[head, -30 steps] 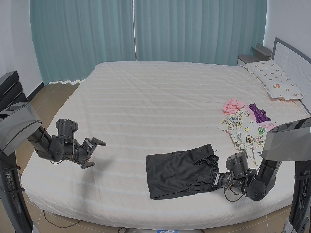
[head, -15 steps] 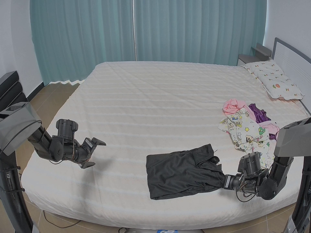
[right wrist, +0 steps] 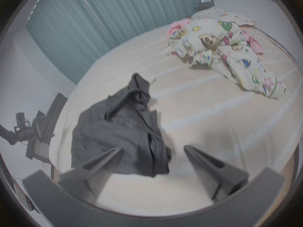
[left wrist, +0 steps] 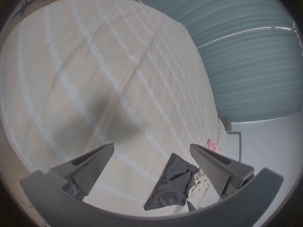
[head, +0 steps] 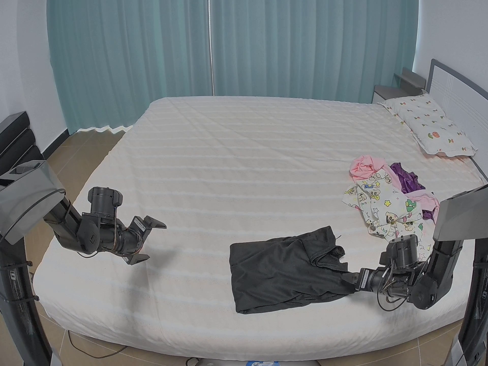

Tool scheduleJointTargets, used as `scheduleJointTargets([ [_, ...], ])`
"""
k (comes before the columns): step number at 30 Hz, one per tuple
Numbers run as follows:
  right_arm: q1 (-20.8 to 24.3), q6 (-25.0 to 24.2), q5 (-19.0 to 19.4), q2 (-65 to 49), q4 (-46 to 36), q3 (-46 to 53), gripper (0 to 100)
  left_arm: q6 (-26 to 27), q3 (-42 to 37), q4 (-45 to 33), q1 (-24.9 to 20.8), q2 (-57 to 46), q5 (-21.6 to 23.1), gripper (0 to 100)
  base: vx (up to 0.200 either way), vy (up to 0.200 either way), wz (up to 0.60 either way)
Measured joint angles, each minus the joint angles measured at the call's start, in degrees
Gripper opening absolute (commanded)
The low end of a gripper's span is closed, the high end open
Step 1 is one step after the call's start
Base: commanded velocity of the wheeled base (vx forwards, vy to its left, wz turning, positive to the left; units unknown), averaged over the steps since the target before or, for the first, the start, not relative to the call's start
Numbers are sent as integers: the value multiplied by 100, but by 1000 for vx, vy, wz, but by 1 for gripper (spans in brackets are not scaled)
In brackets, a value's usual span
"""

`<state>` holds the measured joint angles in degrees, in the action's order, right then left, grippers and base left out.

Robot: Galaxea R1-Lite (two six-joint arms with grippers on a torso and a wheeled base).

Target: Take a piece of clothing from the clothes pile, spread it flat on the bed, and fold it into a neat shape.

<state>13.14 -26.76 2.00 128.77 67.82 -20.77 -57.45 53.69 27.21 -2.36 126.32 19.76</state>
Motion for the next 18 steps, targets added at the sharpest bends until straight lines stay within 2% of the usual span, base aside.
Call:
scheduleJointTargets([
  [3, 24, -23, 5, 6, 356, -41, 100, 0, 0, 0, 0, 0, 2, 100, 0, 0, 0],
  [10, 505, -250, -83, -126, 360, -434, 100, 0, 0, 2, 0, 6, 0, 100, 0, 0, 0],
  [15, 802, -677, -160, -116, 85, -852, 100, 0, 0, 2, 0, 6, 2, 100, 0, 0, 0],
  [16, 942, -1079, -184, -74, -357, -1142, 100, -2, 0, 2, 0, 6, 2, 100, 0, 0, 0],
  [18, 1028, -1473, -200, -24, -728, -1425, 100, 0, 0, 2, 0, 6, 0, 100, 0, 0, 0],
])
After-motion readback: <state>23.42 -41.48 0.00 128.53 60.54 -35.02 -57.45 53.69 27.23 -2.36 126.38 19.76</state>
